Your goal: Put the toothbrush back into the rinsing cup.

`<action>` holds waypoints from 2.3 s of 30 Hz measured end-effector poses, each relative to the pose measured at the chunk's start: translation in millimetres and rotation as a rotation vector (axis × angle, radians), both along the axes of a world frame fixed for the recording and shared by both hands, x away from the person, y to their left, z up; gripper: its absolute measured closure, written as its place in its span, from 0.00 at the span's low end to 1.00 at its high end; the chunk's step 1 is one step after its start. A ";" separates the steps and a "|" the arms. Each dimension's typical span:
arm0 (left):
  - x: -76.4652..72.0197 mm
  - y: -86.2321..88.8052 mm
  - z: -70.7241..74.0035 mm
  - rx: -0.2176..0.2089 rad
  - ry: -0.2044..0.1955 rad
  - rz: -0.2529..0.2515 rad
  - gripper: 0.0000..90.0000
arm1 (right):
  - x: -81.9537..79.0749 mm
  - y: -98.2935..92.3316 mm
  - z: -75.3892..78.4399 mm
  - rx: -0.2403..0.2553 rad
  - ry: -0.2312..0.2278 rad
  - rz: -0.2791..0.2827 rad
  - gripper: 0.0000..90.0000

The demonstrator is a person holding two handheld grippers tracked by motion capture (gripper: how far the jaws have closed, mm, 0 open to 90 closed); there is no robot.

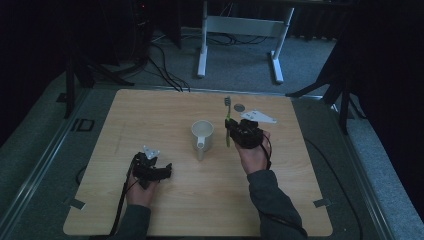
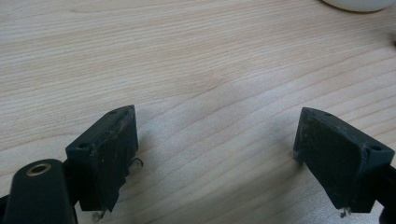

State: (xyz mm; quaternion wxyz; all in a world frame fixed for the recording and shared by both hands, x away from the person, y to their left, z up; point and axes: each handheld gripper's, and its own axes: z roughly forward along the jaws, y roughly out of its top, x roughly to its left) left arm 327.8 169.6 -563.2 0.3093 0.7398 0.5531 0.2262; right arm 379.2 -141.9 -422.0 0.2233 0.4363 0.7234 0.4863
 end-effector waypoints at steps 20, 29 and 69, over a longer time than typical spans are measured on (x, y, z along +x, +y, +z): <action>0.0 0.0 0.0 0.000 0.000 0.000 0.16 | -0.2 8.7 2.6 0.031 0.001 0.024 0.90; 0.0 0.0 0.0 0.000 0.000 0.000 0.16 | -0.1 14.6 4.7 0.044 0.001 0.041 0.90; 0.0 0.1 0.1 0.000 0.001 -0.001 0.16 | -3.1 36.0 13.4 0.064 -0.015 0.085 0.90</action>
